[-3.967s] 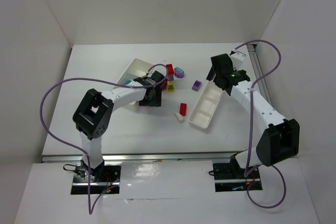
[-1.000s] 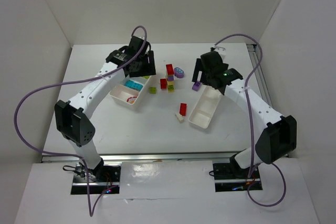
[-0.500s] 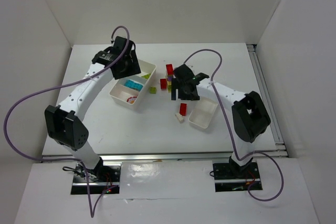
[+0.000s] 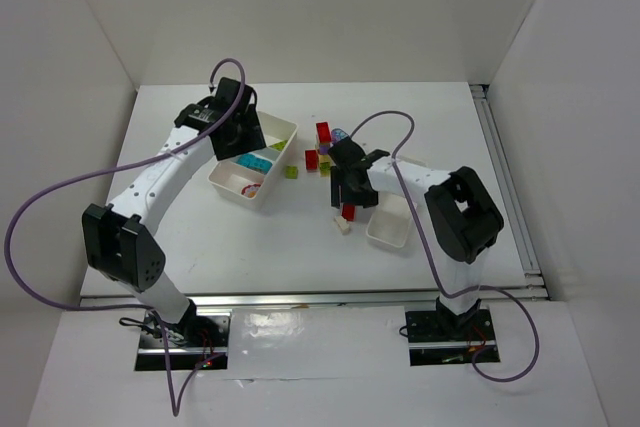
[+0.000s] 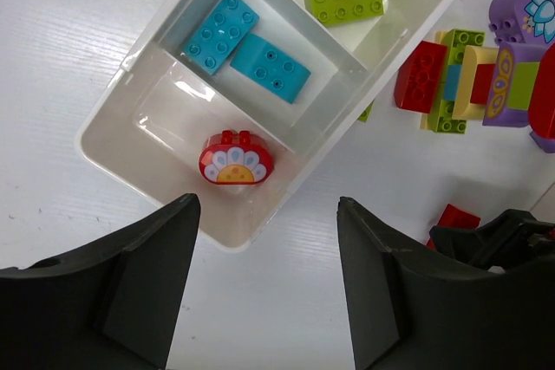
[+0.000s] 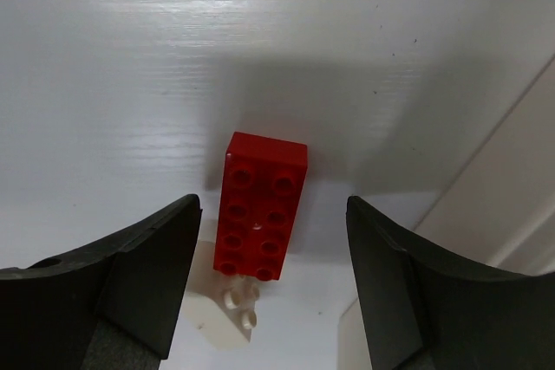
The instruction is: Sort the legos into containers by color
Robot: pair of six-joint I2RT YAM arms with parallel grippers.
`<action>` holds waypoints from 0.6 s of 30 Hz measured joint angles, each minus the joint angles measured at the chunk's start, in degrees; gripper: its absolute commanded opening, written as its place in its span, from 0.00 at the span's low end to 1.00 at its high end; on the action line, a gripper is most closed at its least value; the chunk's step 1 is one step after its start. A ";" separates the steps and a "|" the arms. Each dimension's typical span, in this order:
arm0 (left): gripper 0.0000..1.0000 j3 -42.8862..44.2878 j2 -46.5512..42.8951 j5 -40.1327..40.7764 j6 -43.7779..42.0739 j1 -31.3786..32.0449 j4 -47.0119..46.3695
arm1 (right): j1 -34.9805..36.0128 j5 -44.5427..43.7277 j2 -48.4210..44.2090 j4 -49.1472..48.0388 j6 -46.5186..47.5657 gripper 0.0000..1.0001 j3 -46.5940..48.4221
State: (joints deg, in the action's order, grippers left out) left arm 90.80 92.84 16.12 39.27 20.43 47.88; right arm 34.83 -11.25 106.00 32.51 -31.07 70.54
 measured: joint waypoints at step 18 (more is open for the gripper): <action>0.74 -0.17 -0.04 -0.15 0.35 -1.31 0.17 | 1.22 -2.62 -6.64 0.98 3.69 0.32 0.13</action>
State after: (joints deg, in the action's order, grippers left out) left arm 90.63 92.79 15.97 39.62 19.11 48.05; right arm 36.05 -13.87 99.35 33.50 -27.38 70.67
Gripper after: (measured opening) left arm 0.740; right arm 0.441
